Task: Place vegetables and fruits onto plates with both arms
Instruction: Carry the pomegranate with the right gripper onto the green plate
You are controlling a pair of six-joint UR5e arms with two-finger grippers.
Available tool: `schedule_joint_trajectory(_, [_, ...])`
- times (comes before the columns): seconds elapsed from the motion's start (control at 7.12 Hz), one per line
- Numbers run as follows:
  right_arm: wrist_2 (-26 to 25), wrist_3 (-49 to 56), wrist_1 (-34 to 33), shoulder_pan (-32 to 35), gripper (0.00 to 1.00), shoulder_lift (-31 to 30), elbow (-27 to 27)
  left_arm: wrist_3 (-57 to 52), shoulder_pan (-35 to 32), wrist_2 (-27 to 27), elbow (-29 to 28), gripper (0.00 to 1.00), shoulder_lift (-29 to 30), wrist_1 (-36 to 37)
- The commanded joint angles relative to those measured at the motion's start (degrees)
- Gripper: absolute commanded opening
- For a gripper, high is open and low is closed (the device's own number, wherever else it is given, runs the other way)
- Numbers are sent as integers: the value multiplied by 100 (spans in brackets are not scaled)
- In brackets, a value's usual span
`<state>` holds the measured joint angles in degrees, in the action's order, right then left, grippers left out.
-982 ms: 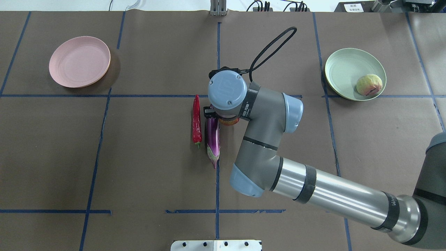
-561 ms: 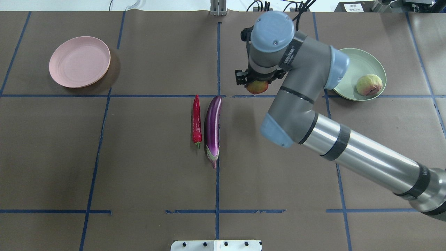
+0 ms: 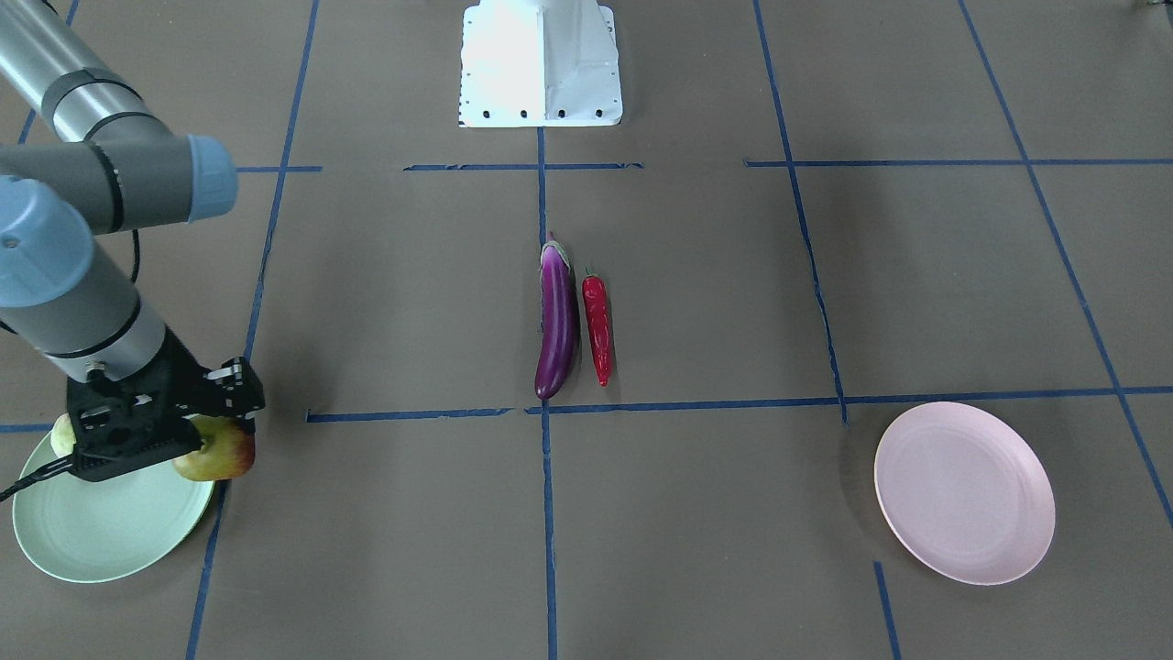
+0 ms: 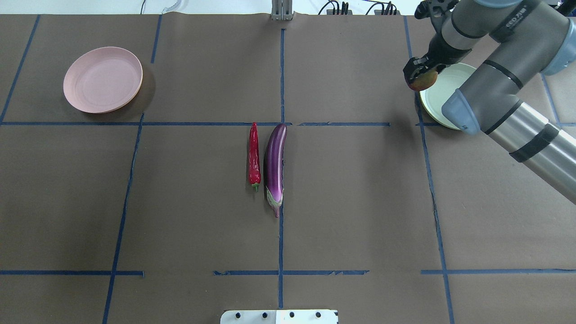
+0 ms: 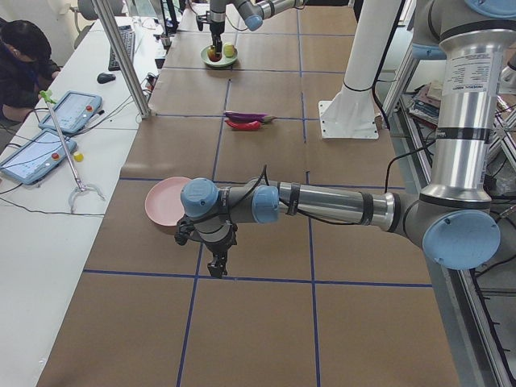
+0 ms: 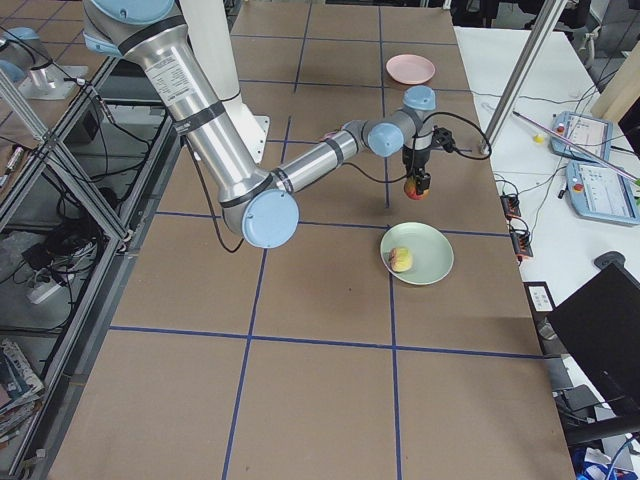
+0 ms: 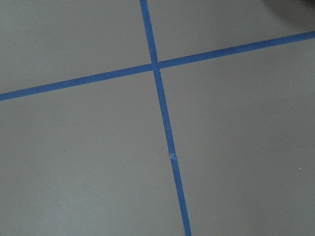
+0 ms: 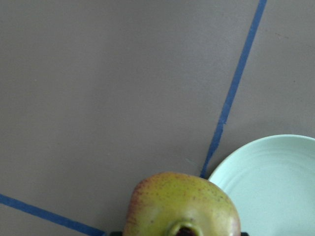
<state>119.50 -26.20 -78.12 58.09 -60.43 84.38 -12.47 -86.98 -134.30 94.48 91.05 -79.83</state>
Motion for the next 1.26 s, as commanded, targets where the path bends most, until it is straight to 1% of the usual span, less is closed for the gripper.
schedule_joint_trajectory(0.0, [117, 132, 1084, 97, 7, -416, -535, 8, 23, 0, 0, 100, 0, 2])
schedule_joint_trajectory(0.28, [318, 176, 1123, 97, 26, -688, -510, -1, 24, 9, 0, 100, 0, 2])
schedule_joint_trajectory(0.42, [328, 176, 1114, 97, 57, -820, -493, -1, 24, 0, 0, 100, 0, -6])
schedule_joint_trajectory(0.56, [320, 150, 1114, 88, 90, -813, -484, -1, 24, 0, 9, 100, 0, -7])
schedule_joint_trajectory(0.7, [320, 115, 1071, 88, 99, -795, -467, -1, 24, 0, 9, 100, 0, -7])
schedule_joint_trajectory(0.84, [320, 106, 870, 80, 99, -699, -405, -1, 24, 0, 17, 100, 9, -7])
schedule_joint_trajectory(0.98, [320, 106, 146, 106, 100, -542, -48, -1, 24, 0, 26, 100, 26, -7])
schedule_joint_trajectory(1.12, [337, 123, -766, 271, 100, -357, 469, -1, 24, 9, 122, 100, 52, 2])
